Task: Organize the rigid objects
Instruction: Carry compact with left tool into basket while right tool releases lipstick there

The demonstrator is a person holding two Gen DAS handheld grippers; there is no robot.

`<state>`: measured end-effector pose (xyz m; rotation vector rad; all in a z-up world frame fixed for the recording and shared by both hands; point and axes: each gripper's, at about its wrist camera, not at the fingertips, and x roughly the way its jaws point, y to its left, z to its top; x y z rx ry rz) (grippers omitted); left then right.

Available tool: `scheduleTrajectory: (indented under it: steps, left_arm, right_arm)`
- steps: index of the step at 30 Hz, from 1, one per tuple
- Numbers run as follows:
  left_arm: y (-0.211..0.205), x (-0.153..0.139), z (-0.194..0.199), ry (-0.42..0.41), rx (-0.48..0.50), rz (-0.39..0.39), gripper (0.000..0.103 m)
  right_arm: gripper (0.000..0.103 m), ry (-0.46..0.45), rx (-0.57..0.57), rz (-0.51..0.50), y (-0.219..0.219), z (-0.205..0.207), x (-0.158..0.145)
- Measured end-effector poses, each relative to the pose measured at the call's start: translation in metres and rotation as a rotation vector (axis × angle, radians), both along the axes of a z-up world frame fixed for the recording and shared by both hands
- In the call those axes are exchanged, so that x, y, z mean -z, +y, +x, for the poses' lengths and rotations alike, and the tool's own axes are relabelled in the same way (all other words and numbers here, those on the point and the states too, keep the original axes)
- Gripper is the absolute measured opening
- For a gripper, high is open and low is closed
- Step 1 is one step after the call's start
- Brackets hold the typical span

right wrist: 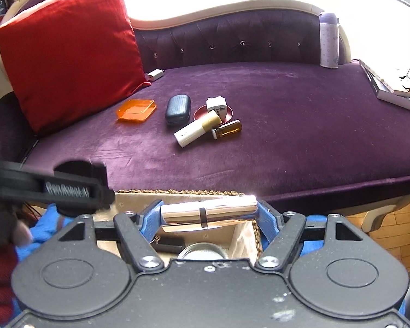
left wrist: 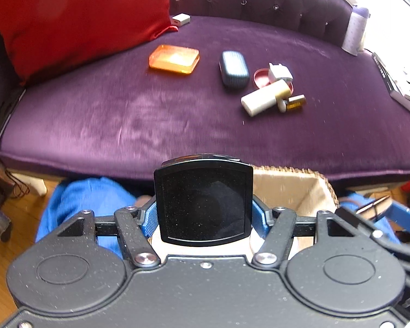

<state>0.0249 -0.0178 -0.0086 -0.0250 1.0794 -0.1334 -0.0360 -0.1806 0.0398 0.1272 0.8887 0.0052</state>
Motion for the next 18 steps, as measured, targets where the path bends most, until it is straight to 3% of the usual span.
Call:
scheduleTrajectory:
  steps: [9, 18]
  left_arm:
    - [0.011, 0.010, -0.032, -0.009, -0.017, -0.023, 0.061]
    - [0.011, 0.023, -0.034, 0.014, -0.026, -0.019, 0.061]
  right_arm:
    - [0.072, 0.004, 0.037, 0.014, 0.005, -0.037, -0.006]
    - [0.072, 0.025, 0.025, 0.000, 0.007, -0.033, 0.003]
